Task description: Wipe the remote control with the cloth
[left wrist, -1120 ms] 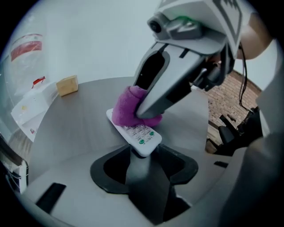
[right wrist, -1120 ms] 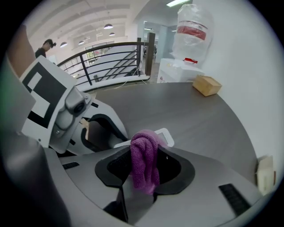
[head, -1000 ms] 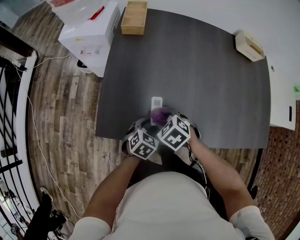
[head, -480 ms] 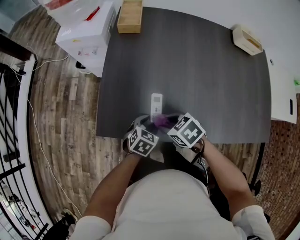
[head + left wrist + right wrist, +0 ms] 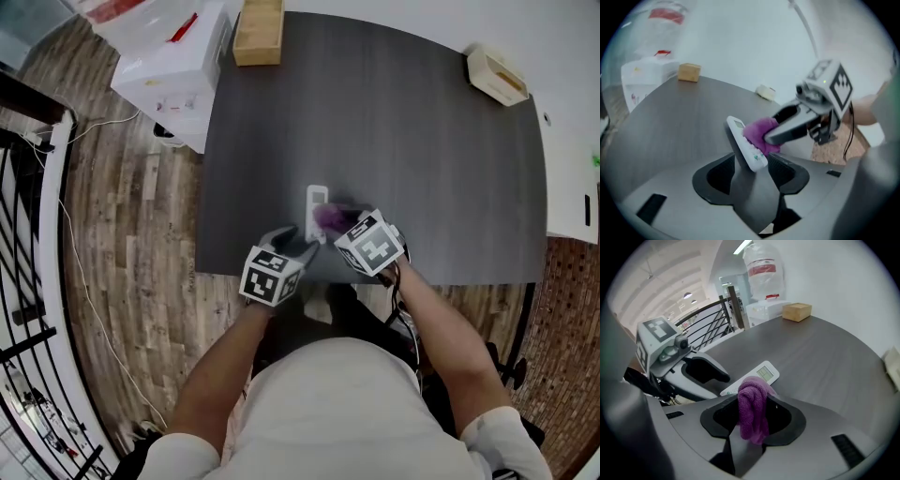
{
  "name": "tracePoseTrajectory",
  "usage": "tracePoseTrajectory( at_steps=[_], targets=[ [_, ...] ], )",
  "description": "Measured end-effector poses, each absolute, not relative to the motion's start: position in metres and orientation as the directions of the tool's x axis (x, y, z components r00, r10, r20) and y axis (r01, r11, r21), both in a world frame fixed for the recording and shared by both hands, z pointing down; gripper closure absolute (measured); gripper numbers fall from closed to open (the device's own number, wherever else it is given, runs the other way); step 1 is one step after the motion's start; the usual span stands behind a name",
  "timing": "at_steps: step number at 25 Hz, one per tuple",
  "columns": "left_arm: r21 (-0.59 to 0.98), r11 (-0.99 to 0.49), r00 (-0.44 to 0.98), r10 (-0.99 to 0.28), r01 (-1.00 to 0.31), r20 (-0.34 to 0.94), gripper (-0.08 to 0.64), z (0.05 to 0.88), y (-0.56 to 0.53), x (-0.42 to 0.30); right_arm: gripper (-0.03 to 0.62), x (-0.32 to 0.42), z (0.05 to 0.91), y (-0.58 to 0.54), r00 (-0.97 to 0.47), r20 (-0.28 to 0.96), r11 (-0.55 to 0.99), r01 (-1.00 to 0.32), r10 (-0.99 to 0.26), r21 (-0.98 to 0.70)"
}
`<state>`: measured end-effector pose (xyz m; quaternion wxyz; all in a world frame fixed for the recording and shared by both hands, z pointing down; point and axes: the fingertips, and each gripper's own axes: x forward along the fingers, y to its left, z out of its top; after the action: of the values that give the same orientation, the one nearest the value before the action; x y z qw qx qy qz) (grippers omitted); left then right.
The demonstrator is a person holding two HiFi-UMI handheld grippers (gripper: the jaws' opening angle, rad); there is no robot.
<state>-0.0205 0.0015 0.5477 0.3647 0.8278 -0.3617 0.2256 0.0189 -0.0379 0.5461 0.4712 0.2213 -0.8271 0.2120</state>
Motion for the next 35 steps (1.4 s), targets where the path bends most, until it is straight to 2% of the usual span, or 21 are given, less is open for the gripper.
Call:
tracePoseTrajectory(
  at_steps=[3, 10, 16, 19, 22, 26, 35],
  targets=[
    [0.554, -0.386, 0.675, -0.454, -0.738, 0.582, 0.359, 0.542, -0.018, -0.024, 0.443, 0.024, 0.541, -0.039, -0.491, 0.857, 0.757, -0.617, -0.157, -0.215],
    [0.642, -0.342, 0.727, -0.299, -0.686, 0.618, 0.364, 0.56, -0.03, -0.006, 0.443, 0.033, 0.543, -0.041, -0.606, 0.773, 0.526, -0.727, -0.189, -0.441],
    [0.786, -0.198, 0.805, -0.259, -0.585, 0.534, 0.454, 0.558, -0.026, 0.003, 0.443, 0.052, 0.529, -0.055, -0.609, 0.751, 0.522, -0.74, -0.253, -0.424],
    [0.87, -0.13, 0.857, -0.293, -0.476, 0.425, 0.462, 0.546, -0.024, 0.003, 0.443, 0.061, 0.507, -0.083, -0.597, 0.735, 0.572, -0.74, -0.32, -0.353],
    [0.944, -0.067, 0.883, -0.379, -0.324, 0.277, 0.463, 0.526, -0.029, 0.0, 0.443, 0.068, 0.488, -0.112, -0.581, 0.719, 0.604, -0.745, -0.381, -0.282],
    [0.986, -0.053, 0.884, -0.453, -0.157, 0.116, 0.465, 0.5, -0.033, -0.002, 0.443, 0.065, 0.485, -0.119, -0.577, 0.724, 0.625, -0.736, -0.378, -0.26],
    [0.995, 0.047, 0.824, -0.557, -0.089, 0.1, 0.468, 0.5, -0.041, -0.017, 0.443, 0.039, 0.485, -0.056, -0.64, 0.704, 0.676, -0.668, -0.308, -0.311]
  ],
)
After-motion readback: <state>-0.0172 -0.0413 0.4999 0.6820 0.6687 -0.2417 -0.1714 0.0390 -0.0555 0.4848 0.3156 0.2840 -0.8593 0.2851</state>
